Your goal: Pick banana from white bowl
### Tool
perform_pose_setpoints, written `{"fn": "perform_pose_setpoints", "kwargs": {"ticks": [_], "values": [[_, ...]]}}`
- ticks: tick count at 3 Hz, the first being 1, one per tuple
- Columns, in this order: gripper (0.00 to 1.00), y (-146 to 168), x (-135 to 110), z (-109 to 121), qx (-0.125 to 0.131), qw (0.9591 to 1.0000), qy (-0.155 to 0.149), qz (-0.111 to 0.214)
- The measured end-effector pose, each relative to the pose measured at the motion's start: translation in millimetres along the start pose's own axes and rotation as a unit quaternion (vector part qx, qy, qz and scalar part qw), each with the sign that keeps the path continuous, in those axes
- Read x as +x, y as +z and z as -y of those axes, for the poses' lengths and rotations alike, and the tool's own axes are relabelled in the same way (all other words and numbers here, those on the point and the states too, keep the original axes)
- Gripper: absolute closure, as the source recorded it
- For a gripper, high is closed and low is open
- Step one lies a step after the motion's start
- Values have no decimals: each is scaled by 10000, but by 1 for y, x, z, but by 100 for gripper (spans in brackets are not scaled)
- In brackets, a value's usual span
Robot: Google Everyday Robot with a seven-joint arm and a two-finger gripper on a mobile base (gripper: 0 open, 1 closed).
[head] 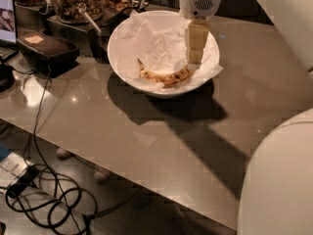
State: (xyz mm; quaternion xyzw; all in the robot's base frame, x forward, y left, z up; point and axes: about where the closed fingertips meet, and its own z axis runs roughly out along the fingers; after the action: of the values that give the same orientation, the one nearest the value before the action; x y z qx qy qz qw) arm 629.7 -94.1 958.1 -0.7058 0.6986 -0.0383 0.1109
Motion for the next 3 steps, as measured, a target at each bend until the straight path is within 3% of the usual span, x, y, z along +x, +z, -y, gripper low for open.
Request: {"fn": "perform_pose_setpoints", "kwargs": {"ticks": [3], "values": [[16, 42, -4, -9, -462, 9989, -12, -80]]}}
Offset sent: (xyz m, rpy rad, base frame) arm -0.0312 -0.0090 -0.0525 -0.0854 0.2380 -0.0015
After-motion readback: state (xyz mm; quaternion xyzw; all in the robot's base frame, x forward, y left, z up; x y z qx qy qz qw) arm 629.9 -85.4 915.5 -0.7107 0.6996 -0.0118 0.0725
